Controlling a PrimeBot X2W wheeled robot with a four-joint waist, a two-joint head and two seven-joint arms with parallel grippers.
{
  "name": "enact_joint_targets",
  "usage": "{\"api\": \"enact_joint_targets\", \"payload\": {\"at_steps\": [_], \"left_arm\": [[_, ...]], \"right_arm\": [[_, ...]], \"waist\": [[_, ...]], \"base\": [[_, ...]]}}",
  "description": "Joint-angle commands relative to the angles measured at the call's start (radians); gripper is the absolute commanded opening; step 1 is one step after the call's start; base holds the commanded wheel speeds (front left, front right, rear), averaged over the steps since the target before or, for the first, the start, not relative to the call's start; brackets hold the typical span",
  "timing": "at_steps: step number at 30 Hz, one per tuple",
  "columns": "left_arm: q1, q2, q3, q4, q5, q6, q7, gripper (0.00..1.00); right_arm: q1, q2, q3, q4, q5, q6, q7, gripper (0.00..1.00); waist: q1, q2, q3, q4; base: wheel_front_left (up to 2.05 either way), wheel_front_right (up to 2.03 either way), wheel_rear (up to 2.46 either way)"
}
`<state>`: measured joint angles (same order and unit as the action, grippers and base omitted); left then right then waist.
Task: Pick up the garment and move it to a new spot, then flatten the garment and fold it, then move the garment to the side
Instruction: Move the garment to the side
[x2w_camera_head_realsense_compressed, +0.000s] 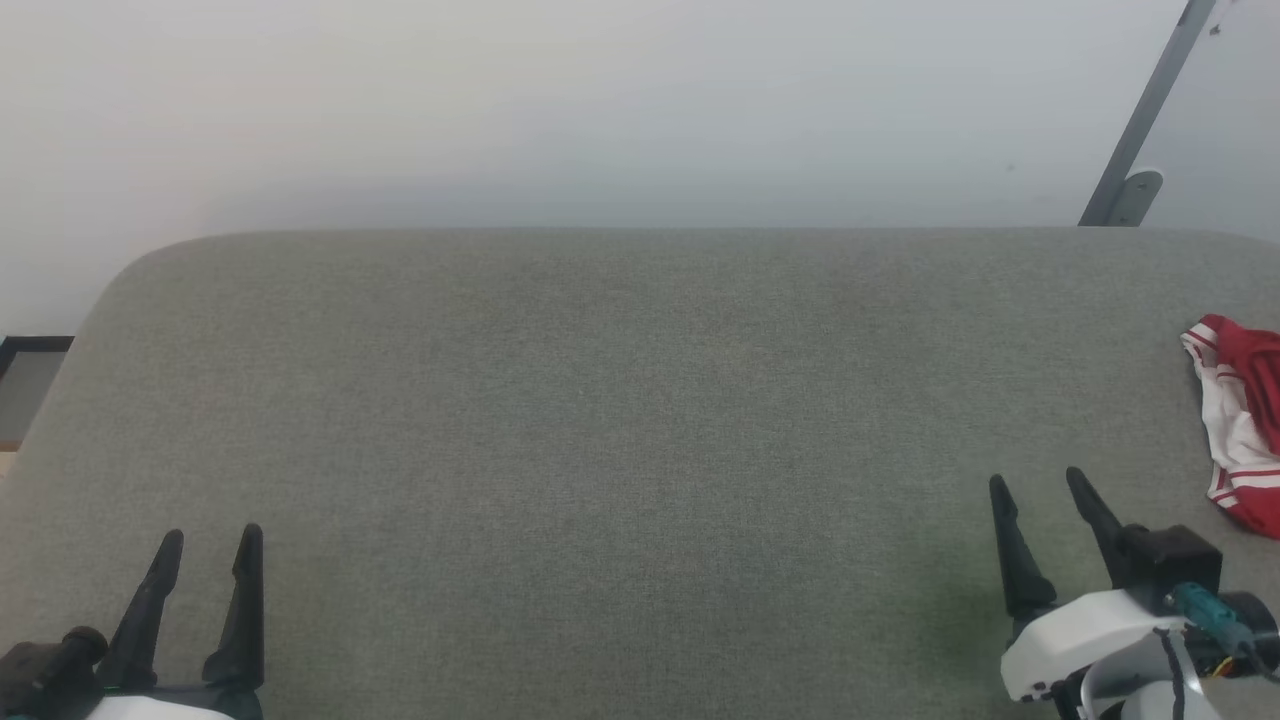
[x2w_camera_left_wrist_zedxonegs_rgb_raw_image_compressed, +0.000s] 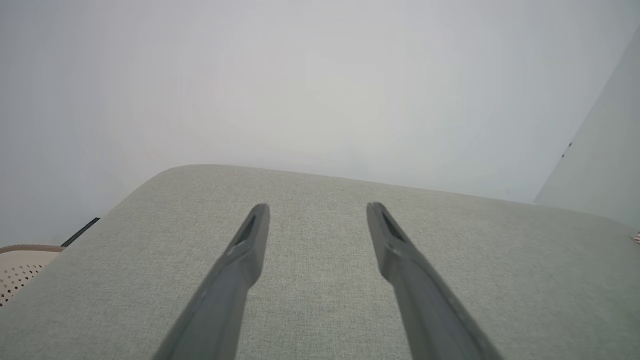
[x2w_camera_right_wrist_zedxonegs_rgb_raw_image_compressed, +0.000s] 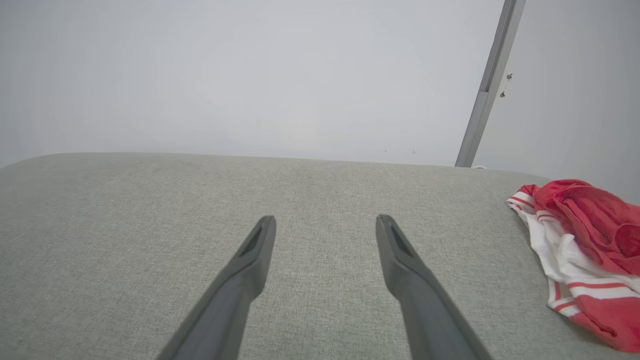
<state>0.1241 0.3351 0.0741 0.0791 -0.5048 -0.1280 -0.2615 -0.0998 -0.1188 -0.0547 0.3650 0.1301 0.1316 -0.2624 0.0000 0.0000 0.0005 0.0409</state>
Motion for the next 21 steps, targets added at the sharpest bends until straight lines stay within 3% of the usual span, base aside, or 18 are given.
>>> {"api": "enact_joint_targets", "payload": {"at_steps": [1, 21], "left_arm": [[0.014, -0.003, 0.001, -0.004, -0.004, -0.003, -0.004, 1.0], [0.018, -0.012, 0.007, -0.013, -0.013, -0.003, -0.004, 1.0]], "right_arm": [[0.016, 0.007, 0.002, -0.005, -0.009, -0.002, -0.002, 1.0], [0.022, 0.02, 0.005, -0.025, -0.018, -0.002, -0.002, 1.0]], "waist": [[0.0, 0.0, -0.001, -0.001], [0.0, 0.0, -0.006, -0.004]], "base": [[0.0, 0.0, 0.0], [0.0, 0.0, 0.0]]}}
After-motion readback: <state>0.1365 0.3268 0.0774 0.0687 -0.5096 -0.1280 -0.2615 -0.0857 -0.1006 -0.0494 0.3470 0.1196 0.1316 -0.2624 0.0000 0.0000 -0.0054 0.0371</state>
